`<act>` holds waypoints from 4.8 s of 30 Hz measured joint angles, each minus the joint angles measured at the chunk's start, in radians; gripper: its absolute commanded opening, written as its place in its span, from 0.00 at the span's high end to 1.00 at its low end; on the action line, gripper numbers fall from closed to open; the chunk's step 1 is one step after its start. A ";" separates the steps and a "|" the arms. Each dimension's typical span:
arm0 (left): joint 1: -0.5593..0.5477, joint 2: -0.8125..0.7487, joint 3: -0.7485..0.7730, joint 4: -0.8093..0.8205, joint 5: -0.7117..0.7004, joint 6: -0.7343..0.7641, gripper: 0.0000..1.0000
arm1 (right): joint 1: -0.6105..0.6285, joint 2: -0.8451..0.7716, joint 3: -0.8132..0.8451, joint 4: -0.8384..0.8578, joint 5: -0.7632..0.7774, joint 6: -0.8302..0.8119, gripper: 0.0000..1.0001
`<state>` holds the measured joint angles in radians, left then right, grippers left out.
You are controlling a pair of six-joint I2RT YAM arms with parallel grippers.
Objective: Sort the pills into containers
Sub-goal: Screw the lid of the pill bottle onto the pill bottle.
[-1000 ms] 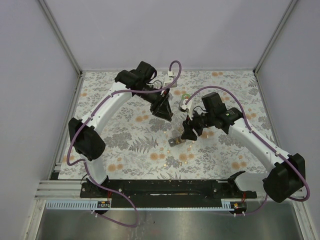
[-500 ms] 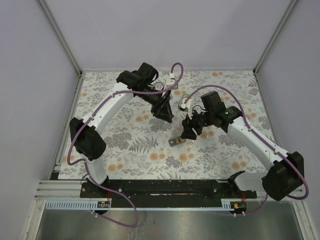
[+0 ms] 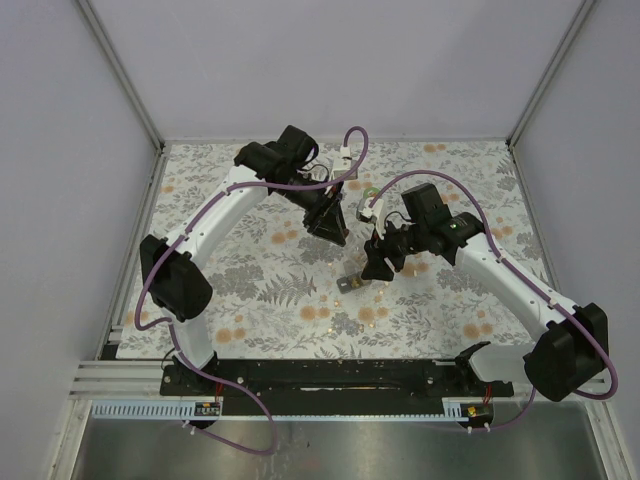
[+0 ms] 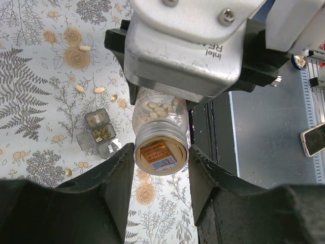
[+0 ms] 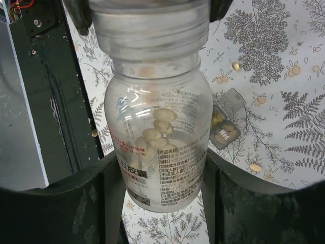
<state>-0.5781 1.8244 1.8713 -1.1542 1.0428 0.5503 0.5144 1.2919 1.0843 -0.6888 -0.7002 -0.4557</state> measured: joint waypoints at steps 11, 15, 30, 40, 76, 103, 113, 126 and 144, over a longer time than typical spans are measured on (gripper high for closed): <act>-0.004 0.000 -0.021 0.005 -0.006 0.003 1.00 | 0.000 -0.001 0.000 -0.002 -0.001 0.000 1.00; -0.004 0.000 -0.025 0.005 -0.006 0.006 1.00 | 0.000 -0.003 0.000 -0.004 -0.001 0.000 1.00; -0.001 -0.003 -0.078 0.050 0.051 0.005 1.00 | 0.001 -0.053 -0.057 0.045 0.002 0.034 1.00; 0.001 -0.077 -0.154 0.110 0.042 0.035 0.88 | -0.002 -0.052 -0.064 0.075 -0.051 0.056 1.00; -0.003 -0.248 -0.357 0.169 0.166 0.398 0.42 | -0.044 0.071 0.008 -0.106 -0.414 -0.019 1.00; -0.006 -0.294 -0.388 0.294 0.150 0.254 0.01 | -0.044 -0.028 0.017 -0.115 -0.416 -0.069 1.00; 0.003 -0.361 -0.389 0.476 0.019 -0.164 0.02 | -0.032 -0.130 -0.066 0.008 -0.164 0.021 1.00; -0.034 -0.282 -0.347 0.526 -0.137 -0.527 0.12 | -0.019 -0.157 -0.091 0.126 -0.014 0.098 1.00; -0.063 -0.238 -0.313 0.496 -0.211 -0.586 0.30 | -0.017 -0.169 -0.109 0.146 0.004 0.106 1.00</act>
<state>-0.6415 1.5864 1.5581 -0.6586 0.8318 -0.0353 0.4973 1.1233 0.9752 -0.5430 -0.6964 -0.3496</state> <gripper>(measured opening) 0.726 0.616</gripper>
